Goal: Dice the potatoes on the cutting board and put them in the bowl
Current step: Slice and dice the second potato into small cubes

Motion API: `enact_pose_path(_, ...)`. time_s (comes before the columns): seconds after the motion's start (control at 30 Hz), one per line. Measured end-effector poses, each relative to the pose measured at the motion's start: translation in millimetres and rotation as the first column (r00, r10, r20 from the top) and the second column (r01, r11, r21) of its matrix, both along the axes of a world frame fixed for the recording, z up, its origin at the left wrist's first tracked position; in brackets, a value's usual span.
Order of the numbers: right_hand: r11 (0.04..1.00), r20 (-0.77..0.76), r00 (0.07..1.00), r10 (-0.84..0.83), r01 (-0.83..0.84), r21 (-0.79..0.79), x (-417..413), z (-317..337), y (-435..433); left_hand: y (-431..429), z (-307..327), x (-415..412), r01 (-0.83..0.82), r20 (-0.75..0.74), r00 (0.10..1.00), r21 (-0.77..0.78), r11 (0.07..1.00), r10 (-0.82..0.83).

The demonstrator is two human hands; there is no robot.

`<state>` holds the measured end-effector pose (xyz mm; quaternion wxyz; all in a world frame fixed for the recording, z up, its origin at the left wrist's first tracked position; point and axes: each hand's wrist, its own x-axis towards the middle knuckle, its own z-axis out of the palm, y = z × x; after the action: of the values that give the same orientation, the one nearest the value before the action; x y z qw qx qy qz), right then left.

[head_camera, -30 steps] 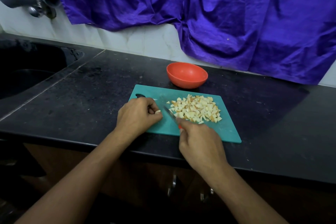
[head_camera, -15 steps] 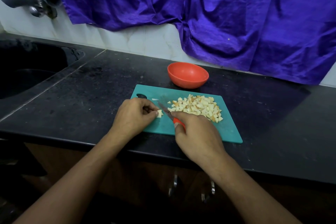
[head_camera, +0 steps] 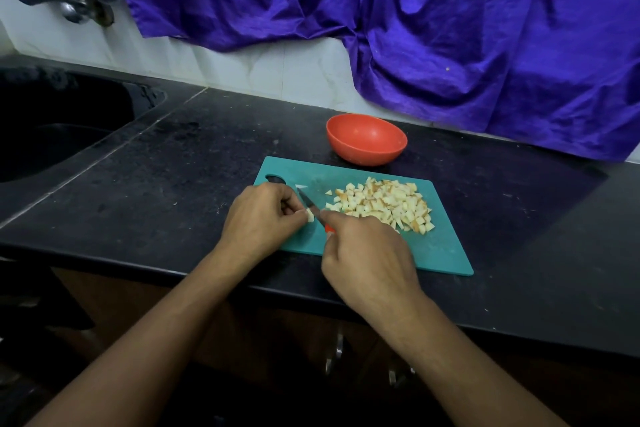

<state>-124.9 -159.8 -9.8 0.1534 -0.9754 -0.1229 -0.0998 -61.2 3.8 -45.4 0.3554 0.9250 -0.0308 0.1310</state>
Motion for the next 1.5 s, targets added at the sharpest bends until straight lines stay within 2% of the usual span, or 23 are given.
enact_pose_path(0.33, 0.99, 0.008, 0.999, 0.05, -0.048, -0.131, -5, -20, -4, -1, 1, -1, -0.001, 0.024, 1.0, 0.037, 0.999, 0.001)
enact_pose_path(0.4, 0.992, 0.02, 0.998, 0.065, -0.062, -0.113, -9, -21, -15, -1, -1, -1, -0.008, 0.036, 0.999, 0.041, 0.999, 0.007)
enact_pose_path(0.47, 0.999, 0.025, 0.999, 0.04, -0.04, -0.02, -10, -23, -27, -1, -2, -1, -0.011, 0.047, 0.999, 0.037, 0.999, 0.009)
enact_pose_path(0.57, 0.979, -0.044, 0.999, -0.004, 0.013, 0.203, -3, -30, -38, 0, -3, -2, -0.007, 0.067, 0.998, 0.022, 1.0, 0.005)
enact_pose_path(0.67, 0.865, -0.102, 0.995, 0.007, 0.045, 0.499, 7, -34, -45, 2, -4, -2, 0.005, 0.076, 0.997, -0.023, 1.0, -0.003)
enact_pose_path(0.7, 0.824, -0.105, 0.995, -0.001, 0.06, 0.563, 12, -34, -49, 2, -4, -1, 0.013, 0.077, 0.997, -0.038, 0.999, -0.01)
enact_pose_path(0.77, 0.801, -0.086, 0.996, -0.032, 0.077, 0.594, 20, -31, -56, 3, -5, -1, 0.023, 0.081, 0.997, -0.066, 0.998, -0.018)
enact_pose_path(0.87, 0.83, -0.078, 0.997, -0.025, 0.064, 0.554, 27, -28, -60, 4, -5, -1, 0.03, 0.083, 0.996, -0.066, 0.997, -0.025)
enact_pose_path(1.1, 0.949, 0.01, 1.0, -0.002, -0.001, 0.315, 10, -27, -48, 7, -3, -4, 0.079, 0.055, 0.995, 0.016, 0.997, -0.079)
enact_pose_path(1.2, 0.973, 0.012, 1.0, 0.02, -0.023, 0.228, 2, -21, -40, 6, -2, -4, 0.068, 0.066, 0.995, 0.054, 0.996, -0.071)
enact_pose_path(1.5, 0.998, 0.075, 0.995, 0.058, -0.057, -0.015, -4, -18, -8, 5, 1, -7, 0.078, 0.097, 0.992, 0.026, 0.997, -0.08)
